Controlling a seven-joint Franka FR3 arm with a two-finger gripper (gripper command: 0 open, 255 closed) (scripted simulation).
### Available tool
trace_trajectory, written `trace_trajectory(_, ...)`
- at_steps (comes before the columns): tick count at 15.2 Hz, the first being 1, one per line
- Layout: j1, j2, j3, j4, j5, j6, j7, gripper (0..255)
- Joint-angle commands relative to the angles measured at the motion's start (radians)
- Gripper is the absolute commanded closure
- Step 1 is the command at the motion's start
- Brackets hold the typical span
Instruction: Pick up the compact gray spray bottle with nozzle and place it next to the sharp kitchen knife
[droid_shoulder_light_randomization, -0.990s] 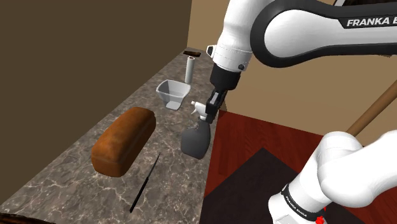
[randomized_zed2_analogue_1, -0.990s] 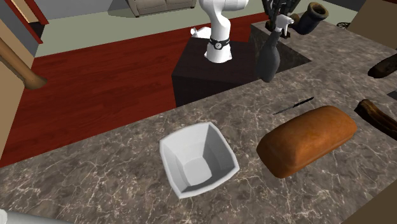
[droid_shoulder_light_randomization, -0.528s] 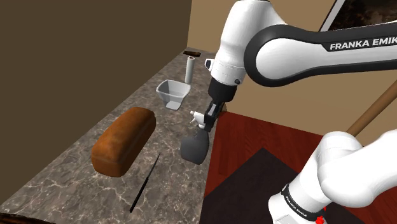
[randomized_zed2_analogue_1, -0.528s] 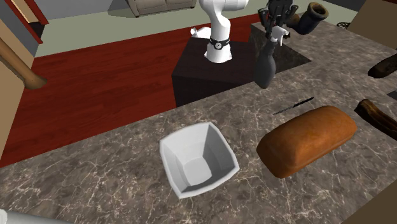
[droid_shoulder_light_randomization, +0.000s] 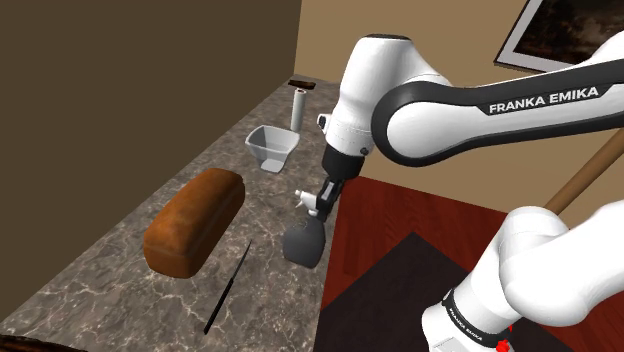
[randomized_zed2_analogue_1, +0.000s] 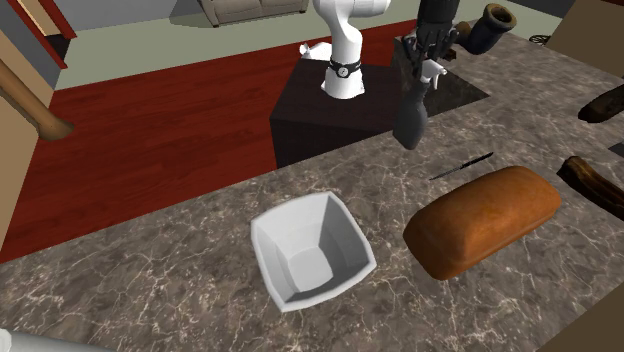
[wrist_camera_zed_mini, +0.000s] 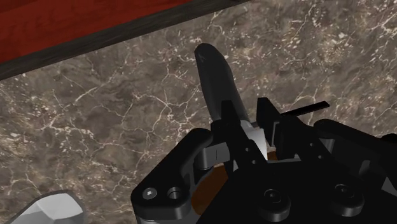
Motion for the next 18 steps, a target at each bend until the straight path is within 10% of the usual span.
trace_trajectory(1, 0.000, 0.010, 0.003, -0.019, 0.002, 0.030, -0.003, 255)
trace_trajectory(8, 0.000, 0.010, 0.003, -0.019, 0.002, 0.030, -0.003, 255)
trace_trajectory(9, 0.000, 0.010, 0.002, -0.019, 0.002, 0.030, -0.003, 0)
trace_trajectory(18, -0.006, -0.040, -0.022, 0.073, -0.014, -0.113, -0.002, 0)
